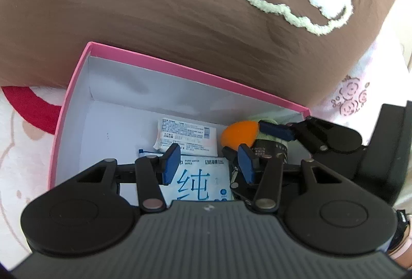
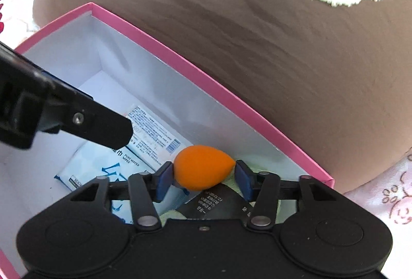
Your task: Organize objects
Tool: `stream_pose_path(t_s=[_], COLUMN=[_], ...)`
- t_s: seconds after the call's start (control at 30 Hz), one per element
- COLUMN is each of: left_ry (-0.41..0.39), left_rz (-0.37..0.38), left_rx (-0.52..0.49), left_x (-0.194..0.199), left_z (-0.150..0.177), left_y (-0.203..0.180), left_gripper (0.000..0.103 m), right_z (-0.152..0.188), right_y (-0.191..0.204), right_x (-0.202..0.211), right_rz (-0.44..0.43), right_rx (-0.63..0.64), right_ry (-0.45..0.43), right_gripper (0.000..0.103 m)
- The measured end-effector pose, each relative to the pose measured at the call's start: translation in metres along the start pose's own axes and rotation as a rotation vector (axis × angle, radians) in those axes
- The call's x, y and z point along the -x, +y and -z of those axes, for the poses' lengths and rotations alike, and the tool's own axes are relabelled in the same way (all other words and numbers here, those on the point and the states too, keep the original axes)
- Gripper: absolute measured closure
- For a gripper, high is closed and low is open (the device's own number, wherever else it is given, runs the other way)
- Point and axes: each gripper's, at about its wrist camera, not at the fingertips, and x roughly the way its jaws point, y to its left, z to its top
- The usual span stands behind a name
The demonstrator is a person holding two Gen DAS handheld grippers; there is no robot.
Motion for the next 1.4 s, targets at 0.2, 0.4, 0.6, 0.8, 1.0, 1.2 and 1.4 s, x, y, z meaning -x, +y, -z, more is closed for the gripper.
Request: stream_pose_path(t_s=[0.2,0.4,0.6,0.8,1.0,1.2,1.4], left_ry=[-0.002,0.001,0.001,-0.037,-0.014,-0.012,-0.007], left_rz=[-0.029,-0.050,-0.079,-0.088,-0.070,-0.083,-0.095], left_rx=[-0.063,-0.080,-0.109,-0.123,-0.137,-0.149,-0.148], left_x=[0.015,0.031,0.054,0.079,0.098,0.122,0.144], left_z=[0.006,0.019,0.035,0.050,0.066,0.072,0.078], left_y=[-0.010,-0.014,-0.020,-0.030,-0.040,-0.052,-0.060], left_gripper=[0.055,0.055,0.055,0.053,0.052,0.052,0.051], right_z=[0.020,0.048,0.053,0.061,0.067,0.073,0.077], right_y=[-0.012,-0.004,0.004,0.009,0.021,0.028,0.040], right_x=[0.043,0.085,0.111,0.141,0.168,0.190,0.211], right_rz=[-0.032,-0.075,-0.120,-0.143,-0.097,-0.121,-0.114], right_rx=[-0.132,-0.197,-0.215,-0.262,-0.206,-0.226,-0.188], right_ry=[-0.087,-0.143,-0.193,-0.225,-0.206,-0.240,-0.242], right_gripper=[0.031,0.031,0.031,0.030,0.028,0.028,0.028])
